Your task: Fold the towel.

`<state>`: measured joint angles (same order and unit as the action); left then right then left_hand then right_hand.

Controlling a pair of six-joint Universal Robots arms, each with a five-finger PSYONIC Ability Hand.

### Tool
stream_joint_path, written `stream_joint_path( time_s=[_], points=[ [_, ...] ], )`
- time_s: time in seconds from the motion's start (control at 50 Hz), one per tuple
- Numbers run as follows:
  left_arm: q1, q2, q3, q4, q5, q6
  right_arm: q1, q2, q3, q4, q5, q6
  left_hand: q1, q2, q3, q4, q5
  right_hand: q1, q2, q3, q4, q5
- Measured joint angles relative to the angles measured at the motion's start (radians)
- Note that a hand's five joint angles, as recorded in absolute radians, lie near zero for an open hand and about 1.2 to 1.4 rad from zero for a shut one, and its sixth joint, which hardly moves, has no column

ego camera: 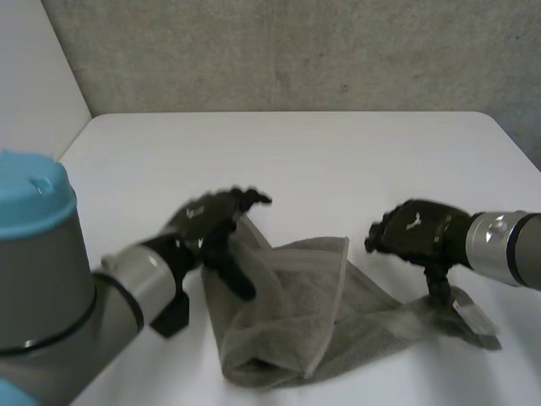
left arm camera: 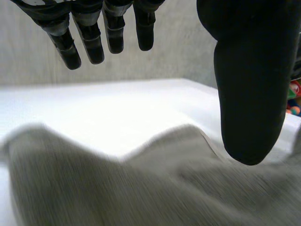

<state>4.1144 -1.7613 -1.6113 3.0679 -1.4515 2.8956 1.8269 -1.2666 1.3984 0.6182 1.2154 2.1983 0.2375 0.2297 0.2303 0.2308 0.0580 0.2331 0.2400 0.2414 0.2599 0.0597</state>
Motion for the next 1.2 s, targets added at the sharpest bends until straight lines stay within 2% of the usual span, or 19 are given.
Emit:
stream_joint_path(
  time_s=[0.16,0.24,0.36,0.44,0.66,0.76,0.92,0.98,1.02,1.1,1.2],
  points=[
    [0.005,-0.133,0.218,0.022,0.028,0.184,-0.046,-0.069,0.057,-0.196,-0.005,0.267,0.001,0.003,0.002,0.002,0.003,0.0,0.0,0.0,0.0,0.0],
    [-0.002,-0.226,0.327,-0.006,0.094,0.284,-0.084,-0.111,0.135,-0.279,-0.007,0.344,0.004,0.017,0.016,0.014,0.014,0.0,0.0,0.0,0.0,0.0],
    [-0.02,-0.354,0.448,-0.062,0.233,0.486,-0.14,-0.149,0.27,-0.399,-0.007,0.358,0.021,0.033,0.033,0.03,0.029,0.0,0.0,0.0,0.0,0.0],
    [-0.041,-0.426,0.498,-0.079,0.285,0.633,-0.186,-0.158,0.335,-0.458,-0.009,0.352,0.089,0.097,0.096,0.095,0.097,0.0,0.0,0.0,0.0,0.0],
    [-0.101,-0.549,0.541,-0.076,0.308,0.946,-0.244,-0.159,0.369,-0.476,-0.017,0.348,0.093,0.104,0.103,0.101,0.1,0.0,0.0,0.0,0.0,0.0],
    [-0.125,-0.586,0.541,-0.076,0.35,1.059,-0.255,-0.158,0.374,-0.473,-0.032,0.348,0.093,0.099,0.098,0.098,0.093,0.0,0.0,0.0,0.0,0.0],
    [-0.143,-0.642,0.557,-0.076,0.396,1.158,-0.258,-0.158,0.386,-0.473,-0.051,0.348,0.096,0.103,0.103,0.101,0.102,0.0,0.0,0.0,0.0,0.0],
    [-0.144,-0.658,0.567,-0.075,0.393,1.164,-0.257,-0.158,0.391,-0.474,-0.053,0.348,0.189,0.196,0.195,0.194,0.194,0.0,0.0,0.0,0.0,0.0],
    [-0.145,-0.667,0.575,-0.074,0.387,1.165,-0.255,-0.158,0.394,-0.474,-0.053,0.348,0.356,0.348,0.347,0.347,0.344,0.0,0.0,0.0,0.0,0.0],
    [-0.145,-0.676,0.591,-0.069,0.357,1.162,-0.252,-0.158,0.4,-0.474,-0.053,0.348,0.625,0.638,0.632,0.633,0.625,0.0,0.0,0.0,0.0,0.0],
    [-0.143,-0.669,0.615,-0.048,0.262,1.16,-0.249,-0.156,0.404,-0.474,-0.053,0.348,0.709,0.721,0.721,0.722,0.715,0.0,0.0,0.0,0.0,0.0]
  ],
)
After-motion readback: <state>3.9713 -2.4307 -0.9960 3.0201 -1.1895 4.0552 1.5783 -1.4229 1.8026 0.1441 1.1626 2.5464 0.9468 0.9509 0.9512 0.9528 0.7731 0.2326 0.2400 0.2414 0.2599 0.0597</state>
